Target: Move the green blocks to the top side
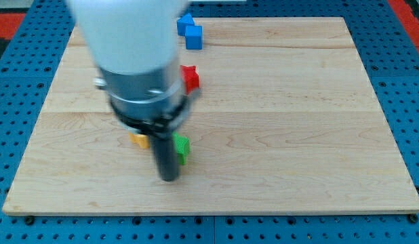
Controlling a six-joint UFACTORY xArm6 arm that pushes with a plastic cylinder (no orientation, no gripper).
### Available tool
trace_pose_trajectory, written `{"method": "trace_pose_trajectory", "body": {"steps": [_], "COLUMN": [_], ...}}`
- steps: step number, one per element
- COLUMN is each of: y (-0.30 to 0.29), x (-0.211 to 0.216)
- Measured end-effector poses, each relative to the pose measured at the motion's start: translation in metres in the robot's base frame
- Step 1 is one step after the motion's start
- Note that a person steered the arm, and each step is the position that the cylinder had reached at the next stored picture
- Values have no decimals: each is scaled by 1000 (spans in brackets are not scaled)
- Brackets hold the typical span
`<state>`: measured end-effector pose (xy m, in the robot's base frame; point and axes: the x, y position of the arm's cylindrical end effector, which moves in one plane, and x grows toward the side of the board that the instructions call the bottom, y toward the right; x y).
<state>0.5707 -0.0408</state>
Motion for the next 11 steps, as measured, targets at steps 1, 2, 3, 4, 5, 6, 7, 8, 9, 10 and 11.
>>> {"method": "trace_pose_trajectory", "body": {"steps": [1, 2, 3, 4, 5, 6, 7, 8, 9, 10, 11], "y": [23, 22, 9, 2, 2, -15, -24, -27, -33, -46, -64], "x": [11, 12, 12, -5, -33, -44, -56, -69, -78, -81, -82]}}
